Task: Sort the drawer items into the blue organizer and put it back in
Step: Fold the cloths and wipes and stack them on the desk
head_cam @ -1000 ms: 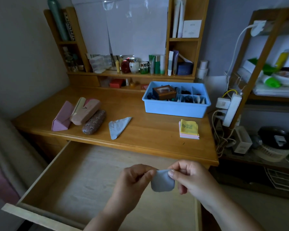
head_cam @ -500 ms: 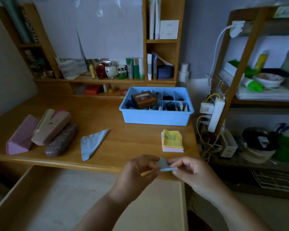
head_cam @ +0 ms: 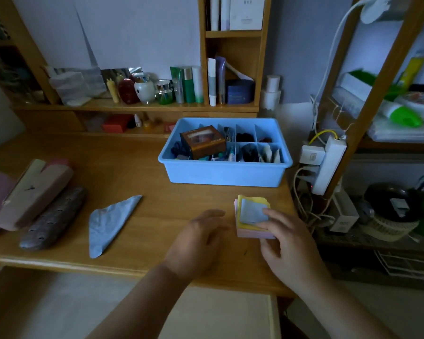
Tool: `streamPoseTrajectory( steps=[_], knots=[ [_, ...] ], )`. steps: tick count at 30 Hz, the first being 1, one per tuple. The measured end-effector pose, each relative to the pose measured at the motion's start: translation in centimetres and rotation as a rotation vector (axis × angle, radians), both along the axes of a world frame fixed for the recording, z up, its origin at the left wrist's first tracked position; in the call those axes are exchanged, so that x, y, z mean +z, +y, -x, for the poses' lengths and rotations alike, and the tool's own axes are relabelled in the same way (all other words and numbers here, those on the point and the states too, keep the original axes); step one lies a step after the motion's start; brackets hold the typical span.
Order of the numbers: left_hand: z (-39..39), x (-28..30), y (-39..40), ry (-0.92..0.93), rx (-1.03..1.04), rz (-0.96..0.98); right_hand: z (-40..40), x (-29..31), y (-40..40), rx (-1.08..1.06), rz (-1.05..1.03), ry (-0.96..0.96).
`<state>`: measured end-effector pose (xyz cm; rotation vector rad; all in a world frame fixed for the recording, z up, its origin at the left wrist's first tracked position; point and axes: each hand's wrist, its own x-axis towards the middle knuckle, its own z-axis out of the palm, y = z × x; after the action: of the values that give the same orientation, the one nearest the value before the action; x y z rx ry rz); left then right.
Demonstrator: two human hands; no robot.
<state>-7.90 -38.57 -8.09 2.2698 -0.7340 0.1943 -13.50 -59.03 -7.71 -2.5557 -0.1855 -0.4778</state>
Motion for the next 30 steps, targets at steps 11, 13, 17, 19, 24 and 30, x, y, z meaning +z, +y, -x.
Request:
streamPoseTrajectory(
  steps=[11, 13, 17, 19, 24, 30],
  knots=[
    [2.8, 0.6, 14.1, -0.035, 0.706, -0.137, 0.9, -2.1, 9.4, 0.274, -0.185, 0.156],
    [2.1, 0.5, 15.8, 0.099, 0.799, -0.239, 0.8, -2.0, 9.3, 0.265, -0.274, 0.182],
    [1.3, 0.6, 16.4, 0.072, 0.840, -0.301, 0.9, -1.6, 9.2, 0.286, -0.266, 0.245],
    [1.6, 1.0, 15.7, 0.014, 0.775, -0.246, 0.8, -1.3, 9.2, 0.264, -0.312, 0.268],
    [4.5, 3.0, 12.4, -0.052, 0.449, -0.112, 0.7, 1.0, 10.2, 0.196, -0.505, 0.355],
    [9.5, 5.3, 8.5, -0.069, 0.034, -0.140, 3.0, 3.8, 11.9, 0.448, -0.427, 0.352]
  ],
)
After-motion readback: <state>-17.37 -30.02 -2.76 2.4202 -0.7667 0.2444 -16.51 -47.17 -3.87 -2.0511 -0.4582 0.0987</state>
